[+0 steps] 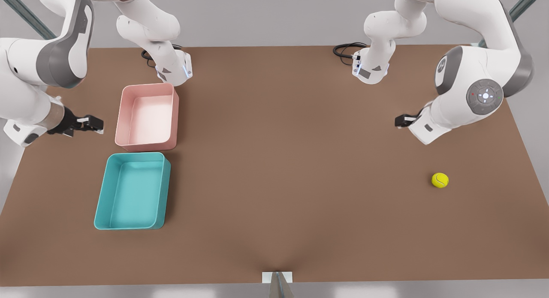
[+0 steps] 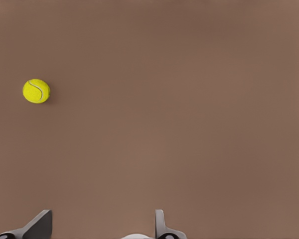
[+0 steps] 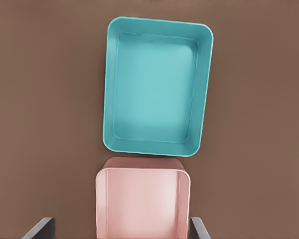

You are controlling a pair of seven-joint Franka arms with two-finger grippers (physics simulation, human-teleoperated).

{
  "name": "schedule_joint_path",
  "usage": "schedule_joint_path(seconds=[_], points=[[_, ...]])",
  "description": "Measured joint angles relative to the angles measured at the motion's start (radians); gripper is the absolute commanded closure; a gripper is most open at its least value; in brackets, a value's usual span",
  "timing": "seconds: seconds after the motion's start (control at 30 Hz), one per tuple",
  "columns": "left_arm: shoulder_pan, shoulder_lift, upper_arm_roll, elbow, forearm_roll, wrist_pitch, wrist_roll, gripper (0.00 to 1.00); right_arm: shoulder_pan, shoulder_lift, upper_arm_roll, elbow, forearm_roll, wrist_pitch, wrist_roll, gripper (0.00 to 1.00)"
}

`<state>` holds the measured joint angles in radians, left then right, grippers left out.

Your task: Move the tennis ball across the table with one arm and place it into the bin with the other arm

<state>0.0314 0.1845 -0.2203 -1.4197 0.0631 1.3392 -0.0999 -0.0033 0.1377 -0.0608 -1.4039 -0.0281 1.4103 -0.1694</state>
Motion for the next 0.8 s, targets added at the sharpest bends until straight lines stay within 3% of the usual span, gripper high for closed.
schedule_joint_path(seconds=[0.03, 0.07, 0.1, 0.13, 0.27, 0.4, 0.57, 0.8], points=[[-0.003, 0.0, 0.002, -0.001, -0.003, 0.023, 0.0, 0.0, -0.001, 0.001, 0.0, 0.003, 0.0, 0.015, -0.006, 0.0], [-0.005, 0.001, 0.002, -0.002, -0.005, 0.043, 0.001, 0.08, -0.001, 0.001, 0.0, 0.004, -0.001, 0.028, -0.012, 0.0], [-0.007, 0.002, 0.003, -0.002, -0.006, 0.06, 0.001, 0.74, -0.001, 0.001, 0.0, 0.004, -0.001, 0.039, -0.018, 0.0], [-0.006, 0.018, 0.005, 0.001, -0.009, 0.074, 0.003, 0.79, 0.0, 0.002, -0.001, 0.004, -0.001, 0.048, -0.023, 0.0], [0.152, 0.301, 0.014, 0.14, -0.001, 0.166, 0.07, 0.79, -0.004, 0.013, 0.0, -0.006, 0.0, 0.069, -0.042, 0.0], [0.274, 0.437, 0.069, 0.152, 0.039, 0.301, 0.297, 0.79, -0.017, 0.043, -0.008, -0.01, -0.001, 0.08, -0.057, 0.0], [0.388, 0.455, 0.083, 0.021, 0.106, 0.498, 0.685, 0.79, -0.018, 0.061, -0.007, -0.013, -0.001, 0.078, -0.071, 0.0], [0.406, 0.449, 0.111, -0.189, 0.206, 0.815, 1.183, 0.79, -0.02, 0.072, -0.007, -0.029, -0.021, 0.075, -0.086, 0.0]])
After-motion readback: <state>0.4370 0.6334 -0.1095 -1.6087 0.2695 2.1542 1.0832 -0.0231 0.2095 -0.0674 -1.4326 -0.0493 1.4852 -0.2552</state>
